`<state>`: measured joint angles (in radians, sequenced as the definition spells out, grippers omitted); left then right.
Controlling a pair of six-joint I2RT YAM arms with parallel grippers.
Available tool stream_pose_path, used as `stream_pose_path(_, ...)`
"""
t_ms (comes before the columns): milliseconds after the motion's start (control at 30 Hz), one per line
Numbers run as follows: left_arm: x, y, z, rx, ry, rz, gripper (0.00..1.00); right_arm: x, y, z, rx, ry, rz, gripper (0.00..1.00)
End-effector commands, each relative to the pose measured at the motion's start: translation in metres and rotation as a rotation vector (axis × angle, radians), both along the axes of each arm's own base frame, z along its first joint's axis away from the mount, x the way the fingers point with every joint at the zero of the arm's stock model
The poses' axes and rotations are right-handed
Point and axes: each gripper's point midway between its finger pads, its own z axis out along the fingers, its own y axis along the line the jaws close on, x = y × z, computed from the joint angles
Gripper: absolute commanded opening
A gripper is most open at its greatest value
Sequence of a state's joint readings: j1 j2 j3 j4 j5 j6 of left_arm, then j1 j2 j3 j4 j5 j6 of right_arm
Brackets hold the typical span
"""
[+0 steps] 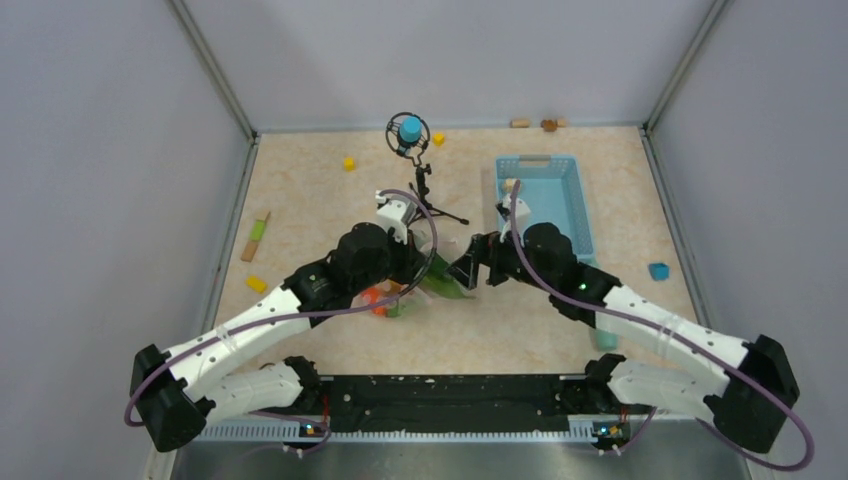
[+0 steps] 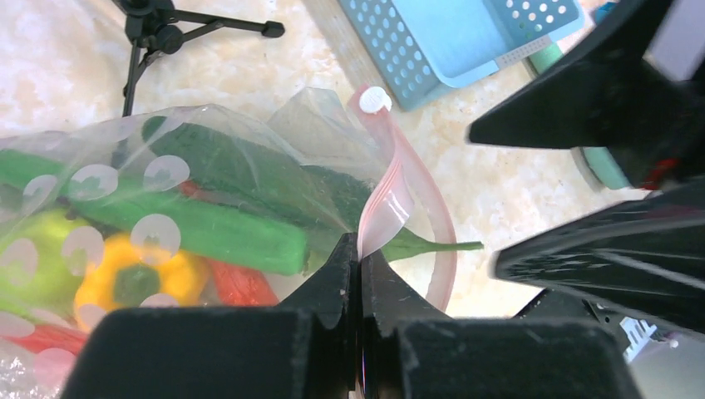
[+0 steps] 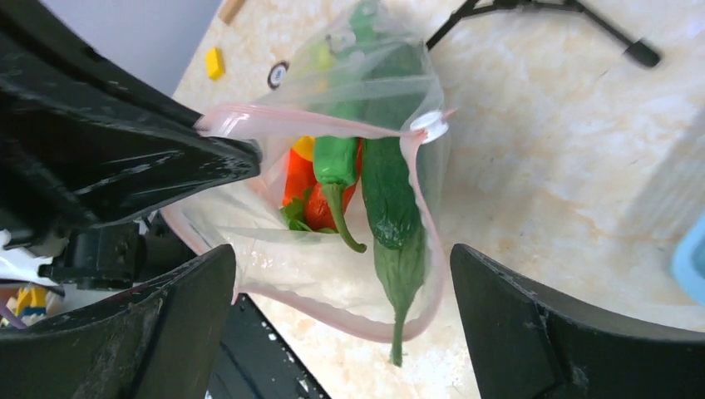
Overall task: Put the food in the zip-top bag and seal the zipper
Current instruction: Pick up the fake vegetable from the bin.
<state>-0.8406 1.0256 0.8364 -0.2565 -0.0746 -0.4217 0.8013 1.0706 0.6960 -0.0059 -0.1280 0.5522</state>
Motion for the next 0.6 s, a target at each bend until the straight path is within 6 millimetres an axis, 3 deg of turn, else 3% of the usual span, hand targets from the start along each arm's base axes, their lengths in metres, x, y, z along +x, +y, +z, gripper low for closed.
stream_pose_path(0, 0.011, 0.004, 0.028, -0.041, -0.061, 0.066, 0.0, 0.004, -0.026, 0.032, -0.018, -0.12, -0.083, 0.99)
stream_pose_path(167, 0.012, 0.011, 0.026, -0.015, -0.067, 0.091, 0.0, 0.03, -0.075, 0.05, -0.101, -0.219, -0.325, 0.99)
stream_pose_path(333, 0.014, 0.017, 0.028, -0.016, -0.094, 0.11, 0.0, 0.066, -0.117, 0.06, -0.139, -0.193, -0.513, 0.99)
stream_pose_path(567, 0.017, 0.023, 0.023, 0.013, -0.1, 0.137, 0.0, 0.139, -0.168, 0.036, -0.132, -0.017, -0.708, 0.98)
